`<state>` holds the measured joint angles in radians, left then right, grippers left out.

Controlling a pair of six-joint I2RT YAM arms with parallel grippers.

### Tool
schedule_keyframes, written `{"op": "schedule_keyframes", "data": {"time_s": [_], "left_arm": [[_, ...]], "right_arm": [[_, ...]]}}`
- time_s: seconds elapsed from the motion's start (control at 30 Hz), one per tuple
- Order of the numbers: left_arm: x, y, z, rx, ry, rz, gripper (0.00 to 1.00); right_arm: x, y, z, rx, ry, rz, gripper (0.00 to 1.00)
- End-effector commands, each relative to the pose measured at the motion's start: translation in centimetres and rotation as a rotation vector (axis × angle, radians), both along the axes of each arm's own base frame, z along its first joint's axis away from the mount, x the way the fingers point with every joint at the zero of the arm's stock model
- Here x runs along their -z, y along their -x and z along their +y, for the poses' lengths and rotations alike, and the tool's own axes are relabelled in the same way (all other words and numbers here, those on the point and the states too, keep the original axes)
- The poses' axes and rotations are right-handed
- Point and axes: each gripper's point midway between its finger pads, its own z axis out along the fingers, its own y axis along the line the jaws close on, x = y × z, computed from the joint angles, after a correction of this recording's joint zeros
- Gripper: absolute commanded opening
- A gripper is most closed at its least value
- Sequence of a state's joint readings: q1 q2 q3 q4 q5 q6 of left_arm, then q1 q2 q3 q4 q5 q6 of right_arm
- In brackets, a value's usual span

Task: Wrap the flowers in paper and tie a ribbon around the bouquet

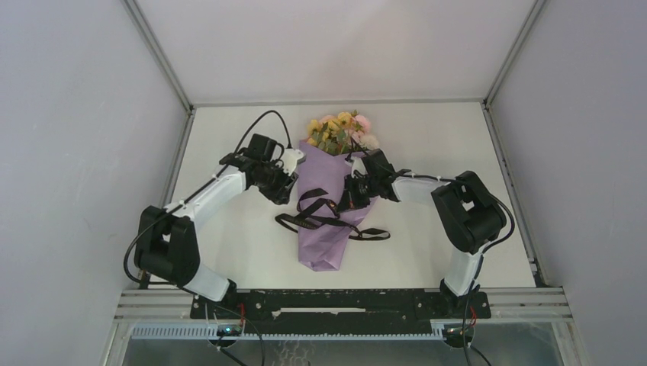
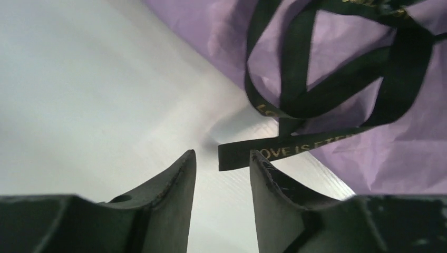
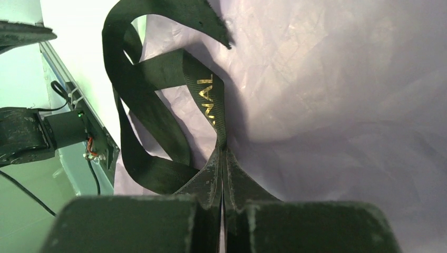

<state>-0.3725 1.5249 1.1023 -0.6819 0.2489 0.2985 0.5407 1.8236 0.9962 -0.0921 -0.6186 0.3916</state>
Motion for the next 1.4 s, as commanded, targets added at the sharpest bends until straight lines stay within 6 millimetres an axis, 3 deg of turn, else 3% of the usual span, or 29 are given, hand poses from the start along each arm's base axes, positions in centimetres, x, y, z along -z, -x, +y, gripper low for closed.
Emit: {"op": "schedule_keyframes", "data": {"time_s": [0.0,0.17,0.27,0.43,0.8,1.0,1.1,1.23,1.37], "left_arm": [[-4.6,1.3,-2.7,0.275,0.043,-0.166,0.50],[-5.9,3.1,-8.0,0.560,0.097,-0.204,0.60],[-4.8,4.5,-10.3,0.718,0.059,-0.228,0.67],[-2.7,3.1,-12.3,0.776,-0.007,-0.281,0.70],[1.6,0.8,-12.8,0.767,-0.120,-0.321,0.65],[3.1,1.2,-12.5,0.763,-0.130,-0.276,0.62],[2.4,1.9,-12.8,0.756,-0.066,-0.266,0.61],[-0.6,2.6,-13.7,0.711,0.130,-0.249,0.60],[-2.6,2.6,-13.1,0.688,0.197,-0.250,0.63]], "right_arm": [[-1.9,-0.7,1.4,-0.024,-0.061,-0.037,0.00],[-2.1,-0.7,1.2,-0.011,-0.063,-0.015,0.00],[-2.3,-0.7,0.8,0.001,-0.065,0.002,0.00],[-2.2,-0.6,0.6,0.013,-0.053,0.017,0.00],[-2.1,-0.5,0.5,0.032,-0.050,0.040,0.00],[-2.0,-0.6,0.1,0.048,-0.032,0.046,0.00],[-2.0,-0.8,-0.1,0.064,-0.032,0.053,0.00],[-2.1,-1.0,-0.4,0.079,-0.027,0.059,0.00],[-1.5,-1.1,-0.7,0.089,-0.012,0.071,0.00]]}}
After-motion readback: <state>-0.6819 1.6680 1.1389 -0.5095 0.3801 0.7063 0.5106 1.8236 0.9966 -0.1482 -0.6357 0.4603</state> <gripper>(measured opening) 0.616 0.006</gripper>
